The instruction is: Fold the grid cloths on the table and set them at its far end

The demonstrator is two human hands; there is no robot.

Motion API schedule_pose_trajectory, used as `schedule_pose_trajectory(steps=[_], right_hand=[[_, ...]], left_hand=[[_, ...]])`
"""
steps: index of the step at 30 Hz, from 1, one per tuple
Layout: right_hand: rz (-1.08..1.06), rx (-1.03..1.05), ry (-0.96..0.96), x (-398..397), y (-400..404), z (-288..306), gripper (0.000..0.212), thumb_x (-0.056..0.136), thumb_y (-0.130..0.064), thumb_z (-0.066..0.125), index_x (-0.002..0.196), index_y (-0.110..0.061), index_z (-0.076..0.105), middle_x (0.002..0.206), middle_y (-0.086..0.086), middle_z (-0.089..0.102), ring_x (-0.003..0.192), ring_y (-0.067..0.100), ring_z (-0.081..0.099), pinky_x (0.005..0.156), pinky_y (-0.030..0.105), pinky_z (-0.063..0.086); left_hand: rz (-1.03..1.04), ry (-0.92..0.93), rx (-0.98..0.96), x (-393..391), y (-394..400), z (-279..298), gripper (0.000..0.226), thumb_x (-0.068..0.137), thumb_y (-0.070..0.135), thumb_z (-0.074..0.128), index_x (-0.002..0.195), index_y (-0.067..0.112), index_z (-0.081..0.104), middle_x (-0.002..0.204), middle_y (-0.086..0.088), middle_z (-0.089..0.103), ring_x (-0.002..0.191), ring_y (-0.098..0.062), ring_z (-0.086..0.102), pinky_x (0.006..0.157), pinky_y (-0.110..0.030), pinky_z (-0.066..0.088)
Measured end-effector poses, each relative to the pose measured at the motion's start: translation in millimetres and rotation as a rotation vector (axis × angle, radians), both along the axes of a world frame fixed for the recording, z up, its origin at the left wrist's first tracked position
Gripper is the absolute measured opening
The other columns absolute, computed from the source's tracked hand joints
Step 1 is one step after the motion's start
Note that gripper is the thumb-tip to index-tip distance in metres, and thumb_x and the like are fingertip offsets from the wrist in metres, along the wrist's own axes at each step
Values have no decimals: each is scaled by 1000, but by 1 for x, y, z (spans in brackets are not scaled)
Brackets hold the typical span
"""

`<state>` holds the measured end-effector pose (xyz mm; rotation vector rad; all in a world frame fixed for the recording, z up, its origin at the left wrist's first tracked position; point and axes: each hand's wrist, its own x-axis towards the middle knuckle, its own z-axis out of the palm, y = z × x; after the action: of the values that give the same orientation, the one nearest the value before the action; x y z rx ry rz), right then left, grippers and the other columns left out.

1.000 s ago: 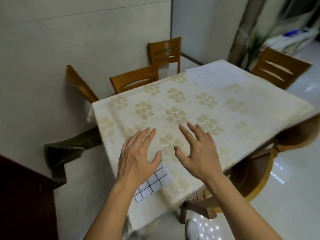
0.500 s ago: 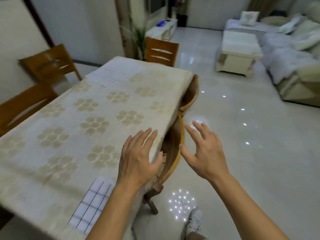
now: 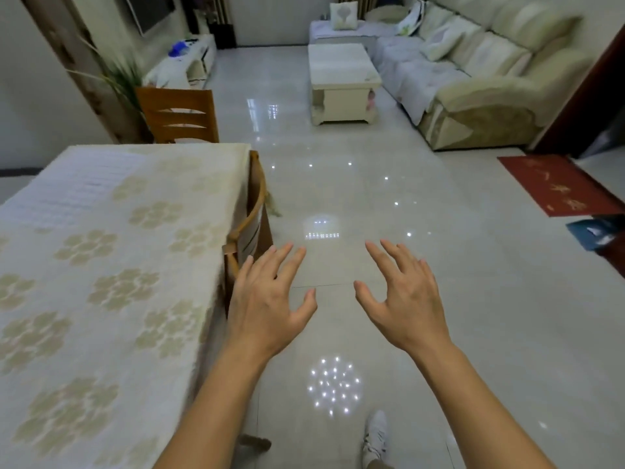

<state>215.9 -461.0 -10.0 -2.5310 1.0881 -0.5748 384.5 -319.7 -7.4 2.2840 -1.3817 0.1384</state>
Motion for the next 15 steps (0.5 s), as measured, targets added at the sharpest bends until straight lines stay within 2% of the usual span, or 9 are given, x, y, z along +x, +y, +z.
schedule_pose_trajectory(steps=[15], right_hand=[[15, 94, -16, -1, -215, -8, 71, 83, -62, 34, 149, -35, 38, 155, -5, 38, 148, 18, 25, 122, 46, 15]], left_hand=[[29, 8, 48, -6, -213, -4, 64, 90, 51, 49, 148, 26, 43, 151, 4, 46, 140, -16, 40, 119, -48, 29]])
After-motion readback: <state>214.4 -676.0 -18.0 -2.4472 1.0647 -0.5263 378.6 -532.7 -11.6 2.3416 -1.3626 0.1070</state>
